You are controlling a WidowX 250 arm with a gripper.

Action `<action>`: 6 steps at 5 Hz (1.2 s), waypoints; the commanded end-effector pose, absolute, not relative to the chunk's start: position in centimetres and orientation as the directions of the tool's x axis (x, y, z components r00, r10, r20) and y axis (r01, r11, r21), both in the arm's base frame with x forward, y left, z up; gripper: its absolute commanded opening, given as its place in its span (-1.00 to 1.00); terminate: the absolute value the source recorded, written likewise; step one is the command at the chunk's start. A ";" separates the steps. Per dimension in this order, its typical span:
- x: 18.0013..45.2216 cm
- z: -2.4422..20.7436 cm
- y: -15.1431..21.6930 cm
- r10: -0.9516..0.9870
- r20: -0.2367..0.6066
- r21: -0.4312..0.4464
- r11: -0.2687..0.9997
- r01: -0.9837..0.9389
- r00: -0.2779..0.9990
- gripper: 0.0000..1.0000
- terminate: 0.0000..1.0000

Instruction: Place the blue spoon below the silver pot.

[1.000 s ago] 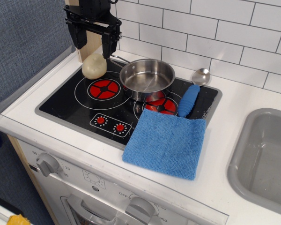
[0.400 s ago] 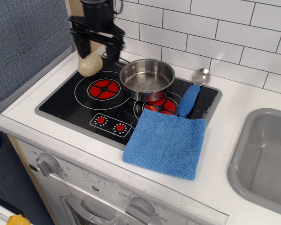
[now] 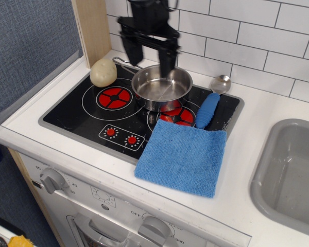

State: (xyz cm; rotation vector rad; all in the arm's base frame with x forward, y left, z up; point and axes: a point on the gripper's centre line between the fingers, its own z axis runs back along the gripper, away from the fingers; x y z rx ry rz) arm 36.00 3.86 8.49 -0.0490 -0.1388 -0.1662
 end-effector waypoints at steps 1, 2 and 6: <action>36.4 8.0 -2.0 -0.268 0.146 -0.099 0.954 0.283 0.952 1.00 -1.00; 36.9 7.4 -3.6 -0.285 0.140 -0.092 0.950 0.299 0.948 1.00 -1.00; 38.1 4.2 -4.1 -0.230 0.068 -0.034 0.972 0.233 0.971 1.00 -1.00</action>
